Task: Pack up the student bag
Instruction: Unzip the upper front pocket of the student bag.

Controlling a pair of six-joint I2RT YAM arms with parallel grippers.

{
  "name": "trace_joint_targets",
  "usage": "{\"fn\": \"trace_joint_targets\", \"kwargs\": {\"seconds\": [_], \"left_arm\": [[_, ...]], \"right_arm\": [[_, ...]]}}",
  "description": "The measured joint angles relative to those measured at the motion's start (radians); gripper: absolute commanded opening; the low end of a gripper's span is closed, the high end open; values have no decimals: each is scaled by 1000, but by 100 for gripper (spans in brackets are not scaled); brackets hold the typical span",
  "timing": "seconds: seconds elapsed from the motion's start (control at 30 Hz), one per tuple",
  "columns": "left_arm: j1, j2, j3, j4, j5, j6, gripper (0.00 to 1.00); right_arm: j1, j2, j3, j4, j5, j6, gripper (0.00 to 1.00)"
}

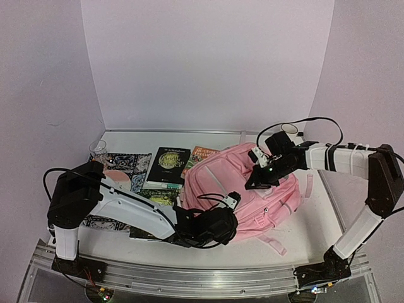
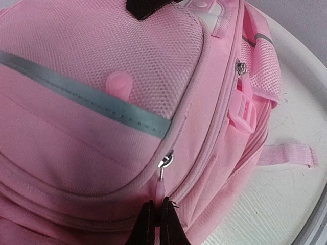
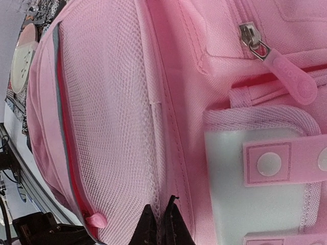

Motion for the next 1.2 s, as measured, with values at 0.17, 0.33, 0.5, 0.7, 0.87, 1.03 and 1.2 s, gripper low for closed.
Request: {"fn": "trace_joint_targets", "kwargs": {"seconds": [0.17,0.33,0.5,0.7,0.87,1.03,1.2], "left_arm": [[-3,-76,-75,-7,-9,-62,0],[8,-123,-123,-21,-46,-129,0],[11,-189,-161,-28,-78,-180,0],[30,-244,-181,-36,-48,-161,0],[35,-242,-162,-81,44,-93,0],[40,-226,-105,-82,118,-45,0],[56,-217,-39,-82,181,-17,0]], "right_arm": [[-48,-6,0,-3,-21,-57,0],[-76,-7,14,-33,-33,-132,0],[-75,3,50,-62,-49,-184,0],[-73,10,53,-60,-64,-222,23],[-89,-71,14,23,2,-265,50],[-38,-272,-83,96,36,-313,59],[74,-431,-239,180,63,-395,60]]}}
